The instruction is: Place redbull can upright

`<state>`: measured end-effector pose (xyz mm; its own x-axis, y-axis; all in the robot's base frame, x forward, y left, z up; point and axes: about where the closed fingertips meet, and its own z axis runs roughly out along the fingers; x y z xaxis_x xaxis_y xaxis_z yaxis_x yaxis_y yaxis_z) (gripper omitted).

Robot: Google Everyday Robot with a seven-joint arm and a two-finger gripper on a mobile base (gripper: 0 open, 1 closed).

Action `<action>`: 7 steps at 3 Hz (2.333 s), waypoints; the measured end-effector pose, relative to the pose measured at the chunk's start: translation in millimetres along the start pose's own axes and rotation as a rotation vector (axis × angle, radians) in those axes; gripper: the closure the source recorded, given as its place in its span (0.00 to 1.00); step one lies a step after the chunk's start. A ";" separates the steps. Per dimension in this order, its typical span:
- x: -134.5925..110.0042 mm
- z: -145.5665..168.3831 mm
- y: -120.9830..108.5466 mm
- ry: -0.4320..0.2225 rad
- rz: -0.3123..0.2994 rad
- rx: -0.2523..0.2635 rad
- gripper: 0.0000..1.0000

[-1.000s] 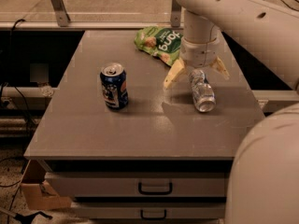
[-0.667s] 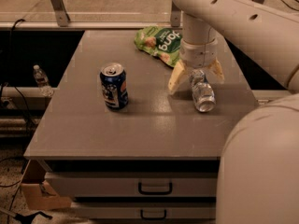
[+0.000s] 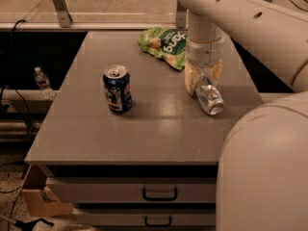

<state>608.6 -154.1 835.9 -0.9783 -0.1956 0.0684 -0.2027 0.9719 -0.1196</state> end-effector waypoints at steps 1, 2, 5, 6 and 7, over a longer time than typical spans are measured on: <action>-0.8 -19.2 -0.1 -0.042 -0.016 0.010 0.87; 1.9 -38.6 1.5 -0.106 -0.065 -0.007 1.00; 39.1 -90.3 6.1 -0.643 -0.353 -0.329 1.00; 39.6 -94.5 5.2 -0.665 -0.377 -0.331 1.00; 38.8 -91.5 6.3 -0.701 -0.381 -0.362 1.00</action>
Offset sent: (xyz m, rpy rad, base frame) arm -0.0235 0.0038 0.0679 0.0508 -0.0947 0.1491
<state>573.4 -143.6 928.4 -0.6722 -0.4351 -0.5990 -0.6111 0.7829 0.1171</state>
